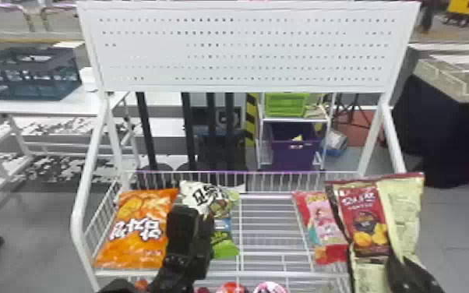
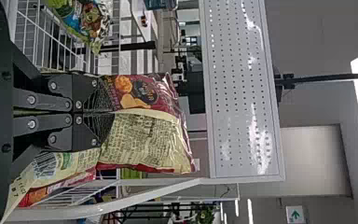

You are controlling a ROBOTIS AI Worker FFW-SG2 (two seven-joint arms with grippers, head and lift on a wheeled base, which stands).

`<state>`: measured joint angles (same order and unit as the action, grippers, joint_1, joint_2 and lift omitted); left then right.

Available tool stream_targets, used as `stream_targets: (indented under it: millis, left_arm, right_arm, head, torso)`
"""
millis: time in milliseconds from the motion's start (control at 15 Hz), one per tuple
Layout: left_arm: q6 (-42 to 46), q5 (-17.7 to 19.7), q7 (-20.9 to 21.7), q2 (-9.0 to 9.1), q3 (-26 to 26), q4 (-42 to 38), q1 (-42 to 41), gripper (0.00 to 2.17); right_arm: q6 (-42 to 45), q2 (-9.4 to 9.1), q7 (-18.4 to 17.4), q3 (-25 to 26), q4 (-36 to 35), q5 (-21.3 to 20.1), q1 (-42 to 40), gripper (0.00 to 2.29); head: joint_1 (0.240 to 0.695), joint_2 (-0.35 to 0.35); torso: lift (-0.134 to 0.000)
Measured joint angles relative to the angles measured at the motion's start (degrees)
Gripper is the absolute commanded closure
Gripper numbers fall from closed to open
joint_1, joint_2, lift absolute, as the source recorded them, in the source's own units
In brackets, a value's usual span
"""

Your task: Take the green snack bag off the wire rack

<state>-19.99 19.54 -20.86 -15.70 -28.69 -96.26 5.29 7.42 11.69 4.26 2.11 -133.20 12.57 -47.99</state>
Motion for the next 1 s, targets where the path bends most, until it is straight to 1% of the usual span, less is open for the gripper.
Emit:
stream_targets:
  millis: [200,400,533,667,733,867,1000]
  left_arm:
    - [0.0,-0.2,-0.4,-1.84,2.3,-9.1,-4.6,1.89]
    - [0.1,-1.6,-1.2,-4.44,6.8,-20.7,-12.4,1.88]
    - [1.2,-2.4,-1.4,-6.52,11.8,-28.1,-19.9,1.88]
    - [4.4,-2.5,-0.2,-7.80,17.9,-33.7,-28.1,1.88]
    - [6.3,-2.5,0.6,-8.23,21.1,-36.0,-32.1,1.89]
    - [11.1,-2.5,1.4,-8.40,26.6,-38.4,-38.7,1.89]
    - [18.2,-2.3,2.7,-7.72,31.3,-39.4,-44.4,1.88]
  right_arm:
    - [0.0,-0.07,0.0,-0.1,-0.4,-0.2,-0.1,2.24]
    - [0.0,-0.17,0.0,-0.5,-0.7,-0.4,-0.3,2.25]
    - [0.0,-0.17,0.0,-0.7,-1.0,-0.6,-0.4,2.24]
    - [0.1,-0.12,0.0,-0.7,-1.1,-0.7,-0.5,2.24]
    - [0.2,-0.10,0.0,-0.8,-1.2,-0.7,-0.6,2.24]
    - [0.2,-0.10,0.0,-1.2,-1.2,-1.0,-0.7,2.24]
    - [0.2,-0.10,0.0,-1.4,-1.5,-1.2,-1.0,2.25]
  head:
    - [0.499,0.000]
    - [0.499,0.000]
    - [0.499,0.000]
    - [0.499,0.000]
    - [0.499,0.000]
    - [0.499,0.000]
    - [0.499,0.000]
  torso:
    - [0.000]
    - [0.000]
    - [0.000]
    - [0.000]
    - [0.000]
    - [0.000]
    - [0.000]
